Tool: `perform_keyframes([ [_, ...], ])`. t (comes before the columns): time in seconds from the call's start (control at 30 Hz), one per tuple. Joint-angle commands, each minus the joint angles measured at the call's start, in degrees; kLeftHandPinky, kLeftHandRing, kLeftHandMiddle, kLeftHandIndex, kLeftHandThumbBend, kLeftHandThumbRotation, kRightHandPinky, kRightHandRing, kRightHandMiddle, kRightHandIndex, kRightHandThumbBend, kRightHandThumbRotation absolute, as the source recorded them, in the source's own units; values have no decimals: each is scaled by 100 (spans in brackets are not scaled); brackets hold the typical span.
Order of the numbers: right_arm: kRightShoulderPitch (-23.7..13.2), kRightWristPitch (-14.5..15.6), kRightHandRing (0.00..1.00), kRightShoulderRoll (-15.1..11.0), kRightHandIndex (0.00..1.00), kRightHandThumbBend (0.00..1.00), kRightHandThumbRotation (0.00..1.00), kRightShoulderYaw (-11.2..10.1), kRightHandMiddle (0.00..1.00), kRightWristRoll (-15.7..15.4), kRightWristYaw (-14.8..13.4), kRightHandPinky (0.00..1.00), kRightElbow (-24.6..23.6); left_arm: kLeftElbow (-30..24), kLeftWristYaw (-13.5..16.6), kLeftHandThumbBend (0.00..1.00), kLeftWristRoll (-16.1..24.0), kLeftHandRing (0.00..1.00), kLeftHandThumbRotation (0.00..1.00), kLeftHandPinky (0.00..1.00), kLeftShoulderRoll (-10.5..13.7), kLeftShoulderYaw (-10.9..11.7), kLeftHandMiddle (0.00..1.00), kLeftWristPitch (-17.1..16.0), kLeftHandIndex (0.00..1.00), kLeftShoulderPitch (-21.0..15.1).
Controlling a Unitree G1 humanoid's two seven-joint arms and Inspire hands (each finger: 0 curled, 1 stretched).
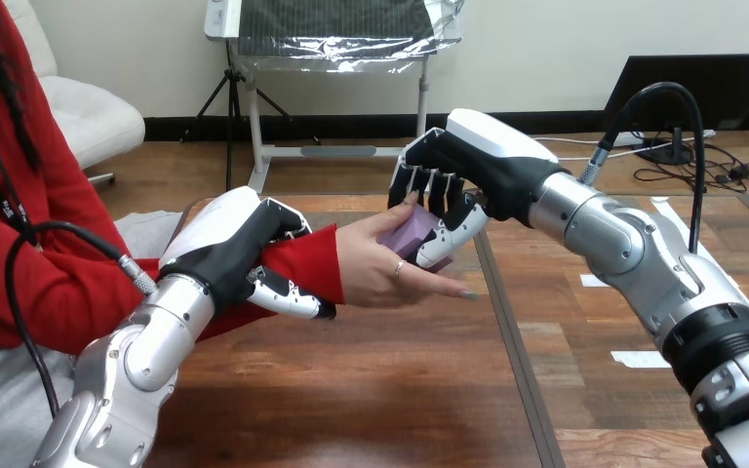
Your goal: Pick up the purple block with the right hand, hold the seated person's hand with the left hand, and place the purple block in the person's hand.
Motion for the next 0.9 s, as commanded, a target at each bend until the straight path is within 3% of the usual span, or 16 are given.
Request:
perform_keyframes([
  [0.0, -148, -54, 40, 55, 45, 75, 0, -260, 45, 257, 22, 35, -591, -186, 348, 70, -224, 33, 0, 27, -246, 79, 40, -450, 41, -1046],
  [0.4, -46, 77, 39, 28, 44, 75, 0, -221, 45, 272, 138, 35, -901, -130, 454, 70, -215, 33, 0, 27, -237, 104, 41, -523, 42, -1051],
  [0.87, 2, 62, 39, 29, 44, 76, 0, -220, 44, 311, 175, 35, -841, -155, 450, 69, -248, 34, 0, 29, -182, 150, 41, -551, 42, -1009],
])
